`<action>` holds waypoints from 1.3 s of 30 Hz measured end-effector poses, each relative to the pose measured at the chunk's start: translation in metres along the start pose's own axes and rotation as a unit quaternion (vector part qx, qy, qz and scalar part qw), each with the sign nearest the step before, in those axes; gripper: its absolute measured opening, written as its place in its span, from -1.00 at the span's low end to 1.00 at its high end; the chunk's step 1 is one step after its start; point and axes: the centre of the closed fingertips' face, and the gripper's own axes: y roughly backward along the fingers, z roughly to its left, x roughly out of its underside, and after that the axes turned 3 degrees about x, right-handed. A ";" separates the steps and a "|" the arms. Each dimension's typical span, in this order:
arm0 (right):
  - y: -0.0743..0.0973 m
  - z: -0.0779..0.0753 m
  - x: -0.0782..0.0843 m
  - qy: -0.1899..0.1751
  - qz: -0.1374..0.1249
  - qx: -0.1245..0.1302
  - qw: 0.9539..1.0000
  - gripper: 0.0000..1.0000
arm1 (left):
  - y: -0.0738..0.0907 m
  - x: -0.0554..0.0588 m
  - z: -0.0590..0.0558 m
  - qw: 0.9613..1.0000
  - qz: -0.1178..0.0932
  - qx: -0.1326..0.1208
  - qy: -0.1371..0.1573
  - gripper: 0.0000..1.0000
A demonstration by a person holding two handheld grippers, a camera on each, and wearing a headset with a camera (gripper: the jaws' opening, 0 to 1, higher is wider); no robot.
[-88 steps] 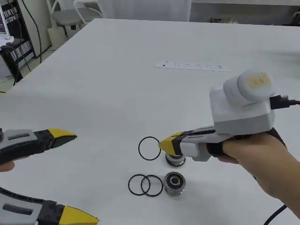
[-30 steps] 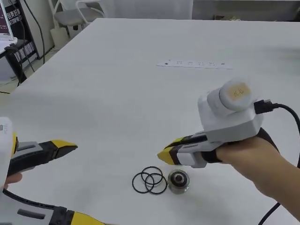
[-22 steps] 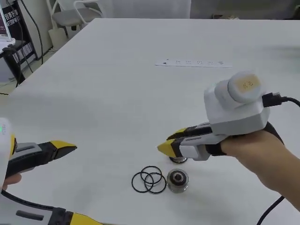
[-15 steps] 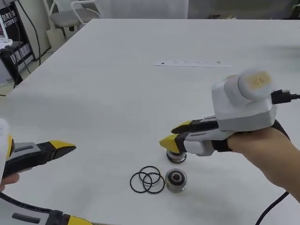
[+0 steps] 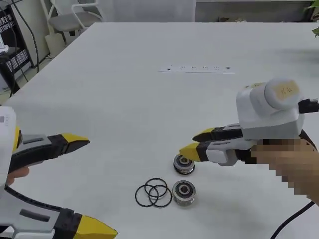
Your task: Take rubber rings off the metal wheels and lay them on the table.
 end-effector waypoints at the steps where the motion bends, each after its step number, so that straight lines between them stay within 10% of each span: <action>1: 0.000 -0.001 0.002 0.001 0.003 0.001 1.000 -0.44 | -0.002 -0.008 0.002 1.000 -0.005 0.001 -0.008 0.98; 17: -0.010 -0.003 0.045 0.026 0.074 -0.003 0.997 -0.38 | -0.047 -0.084 0.023 0.994 -0.054 0.030 -0.093 0.79; 26: -0.014 0.000 0.049 0.046 0.080 -0.004 0.996 -0.41 | -0.090 -0.087 0.028 0.992 -0.068 0.037 -0.097 0.49; 39: -0.017 0.002 0.049 0.057 0.082 -0.006 0.995 -0.46 | -0.137 -0.048 0.041 0.996 -0.038 0.032 -0.073 0.02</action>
